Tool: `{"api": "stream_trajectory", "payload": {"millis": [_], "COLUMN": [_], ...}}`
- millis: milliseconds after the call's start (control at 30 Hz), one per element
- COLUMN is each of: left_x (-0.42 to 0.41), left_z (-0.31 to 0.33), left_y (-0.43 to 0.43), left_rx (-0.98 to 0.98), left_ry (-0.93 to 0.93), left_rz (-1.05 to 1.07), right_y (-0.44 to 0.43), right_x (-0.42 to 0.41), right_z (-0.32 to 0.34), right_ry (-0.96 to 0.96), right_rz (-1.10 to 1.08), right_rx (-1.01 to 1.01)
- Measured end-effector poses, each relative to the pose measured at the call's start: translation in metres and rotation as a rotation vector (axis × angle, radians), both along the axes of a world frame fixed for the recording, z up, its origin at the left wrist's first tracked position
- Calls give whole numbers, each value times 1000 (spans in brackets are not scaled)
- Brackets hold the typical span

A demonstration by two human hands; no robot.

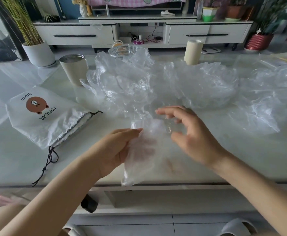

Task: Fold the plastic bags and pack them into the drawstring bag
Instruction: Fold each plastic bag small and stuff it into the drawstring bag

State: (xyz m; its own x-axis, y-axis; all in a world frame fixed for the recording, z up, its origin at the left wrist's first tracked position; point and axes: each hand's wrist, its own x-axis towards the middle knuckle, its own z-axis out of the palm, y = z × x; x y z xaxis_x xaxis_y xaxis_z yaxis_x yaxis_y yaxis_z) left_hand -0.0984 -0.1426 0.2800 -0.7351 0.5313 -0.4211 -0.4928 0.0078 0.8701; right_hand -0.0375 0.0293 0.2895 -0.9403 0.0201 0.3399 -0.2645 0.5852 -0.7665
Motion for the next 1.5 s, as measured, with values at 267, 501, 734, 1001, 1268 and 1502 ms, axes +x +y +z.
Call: {"api": "stream_trajectory", "payload": {"millis": [267, 501, 734, 1001, 1268, 1502], "left_x": [4, 11, 9, 10, 9, 10], "left_z": [-9, -7, -3, -3, 8, 10], "left_y": [0, 6, 1, -4, -19, -26], "left_rx": [-91, -56, 33, -2, -1, 6], "left_ry": [147, 323, 308, 377, 373, 316], "left_rz": [145, 189, -23, 207, 121, 115], "right_y": [-30, -32, -32, -29, -31, -52], "right_x": [10, 2, -6, -6, -8, -21], "right_z": [-31, -13, -16, -17, 0, -8], "right_ry": [405, -245, -310, -333, -559, -500], "right_rz": [212, 122, -20, -141, 115, 54], "right_rx": [581, -322, -293, -231, -729, -940]}}
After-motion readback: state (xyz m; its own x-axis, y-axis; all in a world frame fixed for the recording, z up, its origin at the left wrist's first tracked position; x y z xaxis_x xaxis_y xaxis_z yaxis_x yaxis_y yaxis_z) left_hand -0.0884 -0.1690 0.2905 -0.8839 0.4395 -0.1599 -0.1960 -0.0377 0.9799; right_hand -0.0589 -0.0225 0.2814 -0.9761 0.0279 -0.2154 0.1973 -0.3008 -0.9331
